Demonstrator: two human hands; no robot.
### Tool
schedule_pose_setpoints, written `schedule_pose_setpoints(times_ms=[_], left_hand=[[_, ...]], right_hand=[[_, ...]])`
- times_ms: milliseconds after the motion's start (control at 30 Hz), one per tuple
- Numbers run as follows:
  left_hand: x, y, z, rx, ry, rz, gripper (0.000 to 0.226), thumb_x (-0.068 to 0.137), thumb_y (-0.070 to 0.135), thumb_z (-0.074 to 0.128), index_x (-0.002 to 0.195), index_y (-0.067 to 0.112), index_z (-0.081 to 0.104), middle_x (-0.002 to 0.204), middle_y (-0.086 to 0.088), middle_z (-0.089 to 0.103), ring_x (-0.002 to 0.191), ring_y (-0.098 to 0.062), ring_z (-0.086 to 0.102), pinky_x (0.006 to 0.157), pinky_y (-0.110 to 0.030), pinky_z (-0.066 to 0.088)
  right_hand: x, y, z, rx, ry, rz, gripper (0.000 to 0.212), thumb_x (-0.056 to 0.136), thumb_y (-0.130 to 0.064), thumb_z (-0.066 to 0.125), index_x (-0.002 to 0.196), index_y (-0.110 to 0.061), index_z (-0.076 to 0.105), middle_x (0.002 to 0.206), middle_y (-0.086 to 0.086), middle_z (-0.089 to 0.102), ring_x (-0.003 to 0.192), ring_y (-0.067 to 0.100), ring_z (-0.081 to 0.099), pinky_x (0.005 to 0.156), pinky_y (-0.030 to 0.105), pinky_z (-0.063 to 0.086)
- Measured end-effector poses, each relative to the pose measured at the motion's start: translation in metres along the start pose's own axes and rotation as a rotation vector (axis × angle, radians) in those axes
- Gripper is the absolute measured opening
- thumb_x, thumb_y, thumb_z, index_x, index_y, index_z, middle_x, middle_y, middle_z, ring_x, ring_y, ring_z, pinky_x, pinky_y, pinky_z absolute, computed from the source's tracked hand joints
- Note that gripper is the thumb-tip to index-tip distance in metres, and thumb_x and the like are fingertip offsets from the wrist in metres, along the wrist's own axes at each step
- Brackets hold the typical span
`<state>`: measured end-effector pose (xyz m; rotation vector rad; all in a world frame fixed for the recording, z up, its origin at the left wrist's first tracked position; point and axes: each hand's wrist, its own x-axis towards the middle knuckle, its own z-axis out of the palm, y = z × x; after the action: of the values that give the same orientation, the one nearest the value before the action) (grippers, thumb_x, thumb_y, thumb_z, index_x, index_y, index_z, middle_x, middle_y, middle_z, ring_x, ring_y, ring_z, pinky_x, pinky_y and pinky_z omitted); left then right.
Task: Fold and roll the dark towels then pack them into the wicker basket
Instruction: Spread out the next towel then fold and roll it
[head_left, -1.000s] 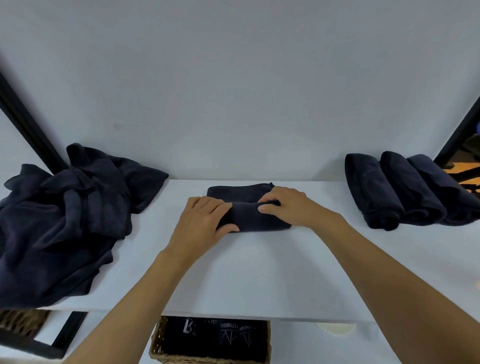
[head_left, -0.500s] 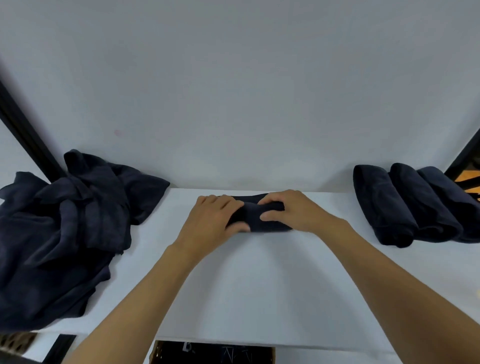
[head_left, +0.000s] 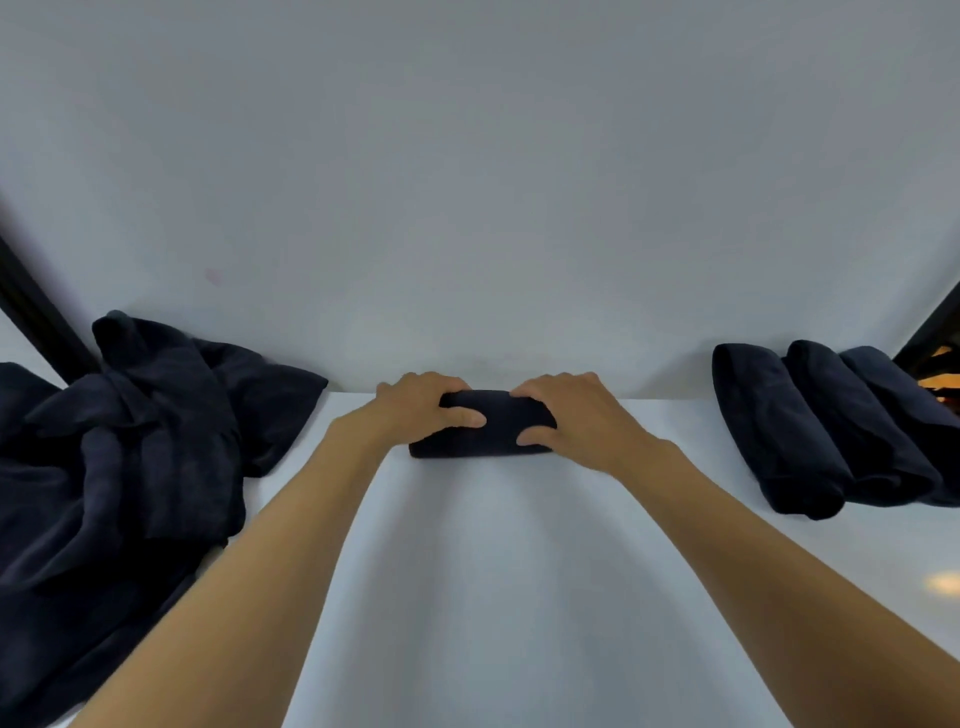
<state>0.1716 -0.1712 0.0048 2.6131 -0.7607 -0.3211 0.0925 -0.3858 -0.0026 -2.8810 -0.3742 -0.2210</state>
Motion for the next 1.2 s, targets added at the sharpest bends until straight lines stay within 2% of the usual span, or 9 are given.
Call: schedule_pose_setpoints(times_ms=[133,200,433,633,767,933,1067,1133,1200], left_hand=[[-0.007,0.007,0.019,0.292,0.649,0.131,0.021,0.083,0.033,0.074,0.092,0.016,0.067,0.094,-0.004,0.058,0.086,-0.026,0.053,0.073,-0.038,0.045],[-0.020,0.015,0.039,0.268,0.780,0.120,0.014,0.082,0.016,0.074,0.081,0.009,0.062,0.083,-0.006,0.057,0.074,-0.026,0.053,0.053,-0.038,0.046],[-0.035,0.044,0.061,-0.274,0.662,-0.234,0.013,0.099,0.020,0.051,0.110,0.014,0.053,0.106,0.000,0.052,0.079,-0.017,0.052,0.069,-0.028,0.037],[-0.038,0.067,0.073,-0.813,0.697,-0.272,0.056,0.086,0.015,0.070,0.134,0.017,0.040,0.125,-0.002,0.037,0.093,-0.014,0.055,0.078,-0.021,0.046],[-0.038,0.090,0.076,-1.233,0.619,-0.336,0.066,0.077,0.027,0.080,0.133,0.023,0.046,0.112,0.002,0.058,0.092,-0.005,0.062,0.070,-0.015,0.048],[-0.022,0.136,0.078,-1.125,0.378,-0.195,0.075,0.087,0.045,0.066,0.151,0.033,0.028,0.135,0.004,0.053,0.119,-0.015,0.055,0.101,-0.035,0.047],[-0.007,0.182,0.084,-1.109,0.270,-0.098,0.074,0.090,0.031,0.063,0.153,0.034,0.023,0.141,0.002,0.046,0.116,-0.016,0.054,0.090,-0.028,0.049],[0.002,0.200,0.094,-1.084,0.274,-0.075,0.073,0.089,0.022,0.062,0.152,0.031,0.026,0.143,0.001,0.045,0.116,-0.015,0.054,0.085,-0.023,0.046],[0.014,0.215,0.104,-1.001,0.284,-0.069,0.072,0.089,0.020,0.062,0.152,0.026,0.028,0.146,0.000,0.043,0.123,-0.017,0.051,0.086,-0.021,0.042]], right_hand=[[0.024,0.005,-0.014,0.129,-0.189,0.098,0.031,0.092,-0.041,0.058,0.119,-0.025,0.061,0.102,-0.005,0.066,0.094,0.020,0.060,0.083,0.034,0.048],[0.033,-0.001,-0.017,-0.002,-0.248,0.088,0.027,0.093,-0.039,0.054,0.112,-0.021,0.060,0.097,-0.002,0.064,0.089,0.022,0.058,0.076,0.034,0.046],[0.028,-0.029,0.007,-0.299,-0.079,-0.045,0.036,0.084,-0.032,0.052,0.114,-0.014,0.048,0.093,0.002,0.059,0.077,0.024,0.052,0.069,0.034,0.032],[0.021,-0.028,-0.008,0.190,-0.139,0.227,0.043,0.082,-0.034,0.064,0.121,-0.020,0.053,0.104,-0.001,0.065,0.091,0.019,0.061,0.078,0.032,0.051],[-0.006,-0.013,-0.023,0.596,-0.085,0.489,0.032,0.080,-0.026,0.066,0.108,-0.011,0.063,0.104,0.006,0.068,0.094,0.022,0.065,0.083,0.037,0.056],[-0.053,0.008,-0.055,0.979,-0.022,0.739,0.014,0.084,-0.020,0.063,0.088,-0.008,0.066,0.095,0.011,0.072,0.088,0.023,0.068,0.079,0.032,0.054],[-0.084,0.031,-0.075,1.021,0.047,0.855,0.020,0.090,-0.020,0.054,0.097,-0.006,0.067,0.090,0.009,0.073,0.088,0.023,0.069,0.073,0.031,0.055],[-0.092,0.044,-0.083,0.805,0.031,0.829,0.016,0.091,-0.016,0.050,0.084,-0.008,0.062,0.073,0.005,0.066,0.071,0.020,0.064,0.063,0.028,0.050],[-0.094,0.059,-0.085,0.356,0.059,0.721,0.016,0.092,-0.013,0.048,0.098,-0.010,0.063,0.088,0.008,0.064,0.076,0.017,0.057,0.063,0.025,0.045]])
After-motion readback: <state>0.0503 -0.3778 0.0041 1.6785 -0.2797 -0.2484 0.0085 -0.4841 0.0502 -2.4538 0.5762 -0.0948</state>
